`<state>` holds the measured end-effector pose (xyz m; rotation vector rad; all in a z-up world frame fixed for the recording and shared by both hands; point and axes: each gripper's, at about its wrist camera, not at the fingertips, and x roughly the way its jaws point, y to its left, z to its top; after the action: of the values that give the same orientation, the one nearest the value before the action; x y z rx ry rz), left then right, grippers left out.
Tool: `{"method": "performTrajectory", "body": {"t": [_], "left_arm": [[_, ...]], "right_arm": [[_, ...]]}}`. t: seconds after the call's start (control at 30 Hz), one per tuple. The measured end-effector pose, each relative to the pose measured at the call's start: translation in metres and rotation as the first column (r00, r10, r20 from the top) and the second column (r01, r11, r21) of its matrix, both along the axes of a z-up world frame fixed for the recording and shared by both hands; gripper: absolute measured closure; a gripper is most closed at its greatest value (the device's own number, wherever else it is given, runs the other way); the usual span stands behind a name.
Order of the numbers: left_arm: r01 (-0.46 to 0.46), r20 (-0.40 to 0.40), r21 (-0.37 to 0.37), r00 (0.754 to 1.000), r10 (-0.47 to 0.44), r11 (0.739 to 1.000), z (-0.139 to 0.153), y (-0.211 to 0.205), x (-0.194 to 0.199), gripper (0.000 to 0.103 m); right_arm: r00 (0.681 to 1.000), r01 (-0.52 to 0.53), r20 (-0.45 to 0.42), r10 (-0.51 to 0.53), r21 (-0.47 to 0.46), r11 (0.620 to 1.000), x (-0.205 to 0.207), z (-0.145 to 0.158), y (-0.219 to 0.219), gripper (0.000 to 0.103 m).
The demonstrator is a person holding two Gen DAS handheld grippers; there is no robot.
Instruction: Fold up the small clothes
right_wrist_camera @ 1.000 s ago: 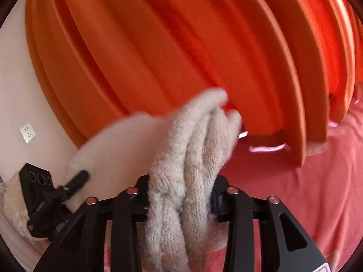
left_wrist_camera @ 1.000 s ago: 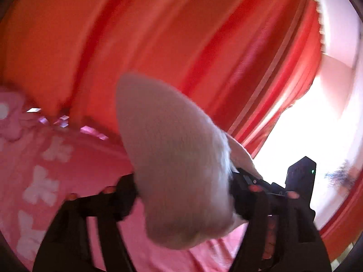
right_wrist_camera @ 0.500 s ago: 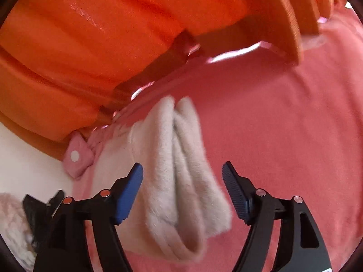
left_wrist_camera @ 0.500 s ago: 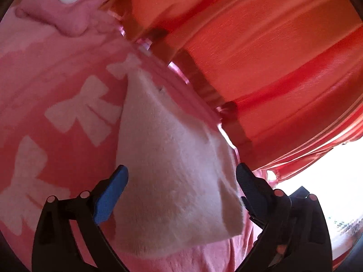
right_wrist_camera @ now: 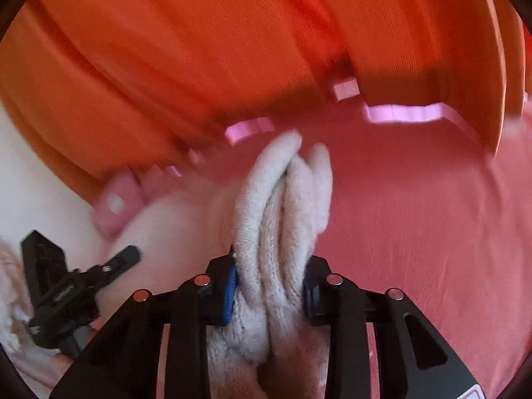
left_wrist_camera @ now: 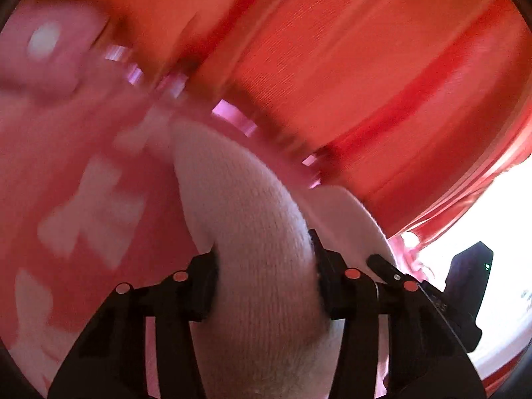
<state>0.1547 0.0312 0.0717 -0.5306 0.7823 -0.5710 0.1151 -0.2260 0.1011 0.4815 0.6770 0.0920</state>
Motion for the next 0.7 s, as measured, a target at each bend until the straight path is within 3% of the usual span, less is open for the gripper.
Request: {"method": "performTrajectory", "body": {"t": [0.07, 0.1, 0.17, 0.2, 0.23, 0.27, 0.3, 0.4, 0.47, 0.53, 0.6, 0.7], "left_arm": [[0.015, 0.031, -0.017, 0.999, -0.014, 1.0, 0.009, -0.001, -0.001, 0.056], [0.012, 0.029, 0.007, 0.999, -0.012, 1.0, 0.006, -0.003, -0.001, 0.054], [-0.002, -0.007, 0.098, 1.0, 0.002, 0.995, -0.012, -0.01, 0.004, 0.05], [-0.021, -0.05, 0.181, 0.998, 0.03, 0.983, -0.03, -0.013, 0.006, 0.051], [-0.036, -0.076, 0.233, 0.996, 0.055, 0.972, -0.04, -0.015, 0.008, 0.054], [-0.046, -0.082, 0.256, 0.994, 0.069, 0.966, -0.046, -0.014, 0.007, 0.053], [-0.058, -0.069, 0.248, 0.995, 0.077, 0.967, -0.042, -0.012, 0.003, 0.053], [-0.085, 0.005, 0.251, 0.996, 0.087, 0.964, -0.011, -0.009, -0.013, 0.051], [-0.096, 0.045, 0.297, 0.995, 0.086, 0.95, -0.002, -0.012, -0.025, 0.045], [-0.075, 0.017, 0.373, 0.997, 0.074, 0.925, -0.012, -0.021, -0.028, 0.045], [-0.055, -0.031, 0.443, 0.997, 0.077, 0.895, -0.028, -0.03, -0.021, 0.043], [-0.071, -0.032, 0.43, 0.995, 0.094, 0.9, -0.029, -0.031, -0.02, 0.043]], "right_arm": [[0.999, 0.026, 0.034, -0.026, -0.016, 1.0, -0.006, 0.006, -0.007, 0.072], [0.999, 0.044, -0.004, -0.044, -0.007, 0.999, 0.0, -0.005, -0.015, 0.067], [0.987, 0.054, -0.154, -0.048, 0.034, 0.998, 0.019, -0.044, -0.029, 0.061], [0.954, 0.104, -0.286, -0.088, 0.042, 0.994, 0.028, -0.075, -0.04, 0.062], [0.944, 0.127, -0.314, -0.102, 0.06, 0.99, 0.027, -0.084, -0.046, 0.063], [0.952, 0.142, -0.287, -0.101, 0.127, 0.982, 0.021, -0.081, -0.052, 0.063], [0.954, 0.146, -0.279, -0.109, 0.118, 0.982, 0.017, -0.068, -0.052, 0.065], [0.986, 0.124, -0.108, -0.13, -0.054, 0.991, -0.01, -0.009, -0.031, 0.065], [0.994, 0.072, -0.076, -0.08, -0.108, 0.992, -0.021, 0.001, -0.016, 0.065], [0.979, 0.002, -0.202, -0.034, -0.158, 0.987, -0.014, -0.026, -0.001, 0.065], [0.914, -0.049, -0.403, -0.051, -0.233, 0.971, 0.002, -0.07, 0.007, 0.066], [0.943, -0.024, -0.324, -0.07, -0.278, 0.96, -0.009, -0.047, 0.012, 0.068]]}}
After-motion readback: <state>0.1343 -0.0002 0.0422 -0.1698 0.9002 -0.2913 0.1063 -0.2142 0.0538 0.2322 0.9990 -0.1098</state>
